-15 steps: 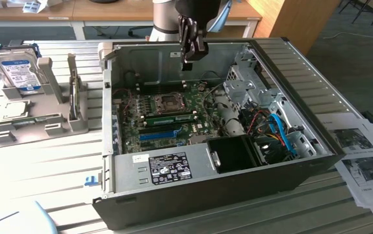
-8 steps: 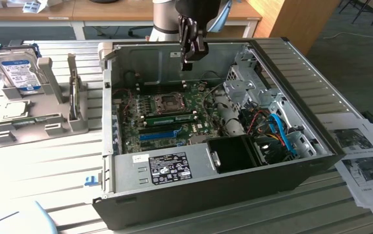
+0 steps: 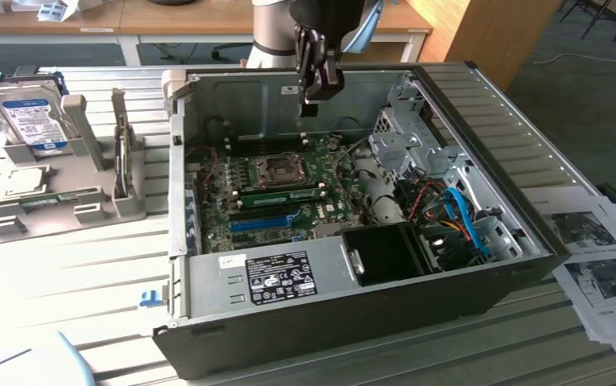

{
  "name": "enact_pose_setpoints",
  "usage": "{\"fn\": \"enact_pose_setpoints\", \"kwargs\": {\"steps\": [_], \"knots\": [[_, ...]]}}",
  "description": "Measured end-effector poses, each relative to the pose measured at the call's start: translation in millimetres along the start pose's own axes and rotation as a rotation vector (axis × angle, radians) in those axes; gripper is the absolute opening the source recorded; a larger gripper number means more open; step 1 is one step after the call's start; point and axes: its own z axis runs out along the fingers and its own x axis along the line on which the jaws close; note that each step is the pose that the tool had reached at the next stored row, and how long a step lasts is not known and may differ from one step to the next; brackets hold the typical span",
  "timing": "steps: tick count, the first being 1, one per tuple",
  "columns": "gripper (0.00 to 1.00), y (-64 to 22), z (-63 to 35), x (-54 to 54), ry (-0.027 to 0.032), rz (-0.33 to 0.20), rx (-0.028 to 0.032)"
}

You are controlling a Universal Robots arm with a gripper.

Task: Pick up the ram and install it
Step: 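Press down the ram until it locks into place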

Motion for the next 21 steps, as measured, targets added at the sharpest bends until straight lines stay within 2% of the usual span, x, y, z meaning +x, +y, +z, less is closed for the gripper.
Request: {"fn": "enact_pose_setpoints", "kwargs": {"steps": [4,9,21], "knots": [[0.1,0.0,0.0,0.0,-0.0006,0.026,0.0009],[0.1,0.0,0.0,0.0,-0.0021,0.088,0.0032],[0.1,0.0,0.1,0.0,-0.0071,0.285,0.0128]]}}
